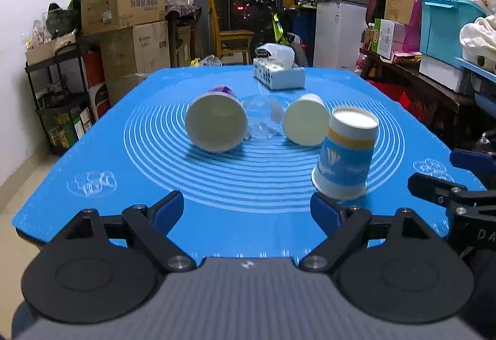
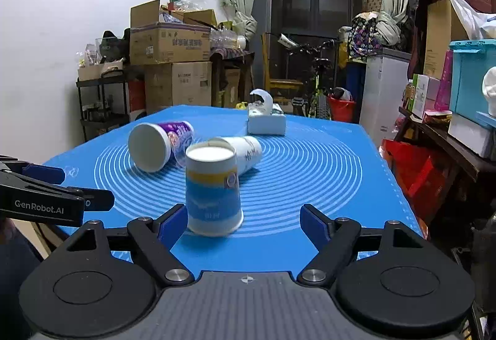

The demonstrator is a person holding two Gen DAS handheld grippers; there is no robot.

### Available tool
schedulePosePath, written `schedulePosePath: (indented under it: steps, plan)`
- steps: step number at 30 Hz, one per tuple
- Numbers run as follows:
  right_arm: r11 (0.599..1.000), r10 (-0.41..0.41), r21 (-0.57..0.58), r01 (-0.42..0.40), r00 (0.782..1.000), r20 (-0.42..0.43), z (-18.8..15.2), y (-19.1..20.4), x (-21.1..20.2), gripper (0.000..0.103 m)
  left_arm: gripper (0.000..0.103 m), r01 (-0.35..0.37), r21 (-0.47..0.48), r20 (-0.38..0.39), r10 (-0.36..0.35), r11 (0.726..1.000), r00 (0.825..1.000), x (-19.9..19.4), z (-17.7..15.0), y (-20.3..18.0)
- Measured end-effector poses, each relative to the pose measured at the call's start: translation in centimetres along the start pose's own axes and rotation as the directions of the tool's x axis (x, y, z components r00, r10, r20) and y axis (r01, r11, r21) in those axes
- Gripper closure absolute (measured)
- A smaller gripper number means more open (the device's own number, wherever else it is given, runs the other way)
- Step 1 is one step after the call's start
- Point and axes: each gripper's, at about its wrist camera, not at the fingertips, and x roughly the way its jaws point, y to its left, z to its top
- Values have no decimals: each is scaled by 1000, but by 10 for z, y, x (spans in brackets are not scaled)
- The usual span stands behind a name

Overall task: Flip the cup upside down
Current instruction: 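Lower the paper cup onto the mat standing on its base and open the right tool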

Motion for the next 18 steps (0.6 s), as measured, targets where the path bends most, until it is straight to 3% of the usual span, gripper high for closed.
schedulePosePath:
  steps: [18]
  plan:
    - [1000,22,-7,-22,1000,-12,-10,13,-24,21,15,29,30,-7,-28,999,1000,-18,-16,-2]
